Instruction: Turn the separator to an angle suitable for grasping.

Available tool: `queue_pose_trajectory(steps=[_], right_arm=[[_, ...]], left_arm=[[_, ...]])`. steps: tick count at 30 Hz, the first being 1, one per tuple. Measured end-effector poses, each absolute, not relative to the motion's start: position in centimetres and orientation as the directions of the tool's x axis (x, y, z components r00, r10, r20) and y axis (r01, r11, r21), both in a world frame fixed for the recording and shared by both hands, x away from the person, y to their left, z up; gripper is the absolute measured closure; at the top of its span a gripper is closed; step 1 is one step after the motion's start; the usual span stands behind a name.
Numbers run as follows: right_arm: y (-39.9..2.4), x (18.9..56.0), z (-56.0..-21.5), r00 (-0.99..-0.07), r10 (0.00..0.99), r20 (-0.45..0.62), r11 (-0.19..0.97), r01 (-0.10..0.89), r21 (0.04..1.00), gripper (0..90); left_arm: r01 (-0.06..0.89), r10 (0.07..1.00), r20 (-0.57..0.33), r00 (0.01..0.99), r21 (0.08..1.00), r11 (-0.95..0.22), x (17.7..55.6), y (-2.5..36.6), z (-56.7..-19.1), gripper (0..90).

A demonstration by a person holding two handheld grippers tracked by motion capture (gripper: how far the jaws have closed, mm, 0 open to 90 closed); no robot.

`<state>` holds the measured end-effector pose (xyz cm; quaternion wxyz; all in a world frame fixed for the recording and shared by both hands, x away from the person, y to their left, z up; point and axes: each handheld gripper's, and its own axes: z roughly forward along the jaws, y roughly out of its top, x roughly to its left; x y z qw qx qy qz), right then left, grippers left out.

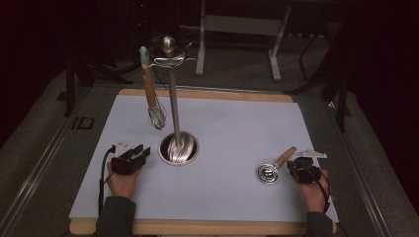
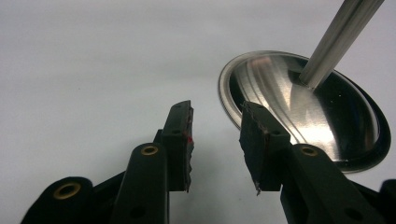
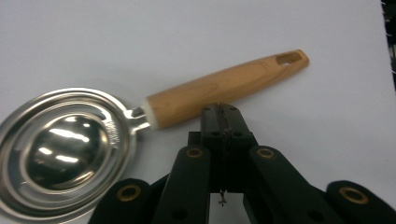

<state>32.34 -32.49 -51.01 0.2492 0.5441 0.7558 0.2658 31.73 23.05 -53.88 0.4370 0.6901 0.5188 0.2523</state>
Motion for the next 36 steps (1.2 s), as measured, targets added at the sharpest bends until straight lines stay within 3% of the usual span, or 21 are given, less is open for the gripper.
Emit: queue_pose_trajectory(steps=[36], right_arm=[[-34.5, 34.1, -52.8, -0.205, 0.978, -0.045, 0.178, 0.696, 0.695, 90.0]], left_arm=[[0.506, 0.937, -0.091, 0.337, 0.857, -0.098, 31.9, 22.8, -53.9, 63.6]])
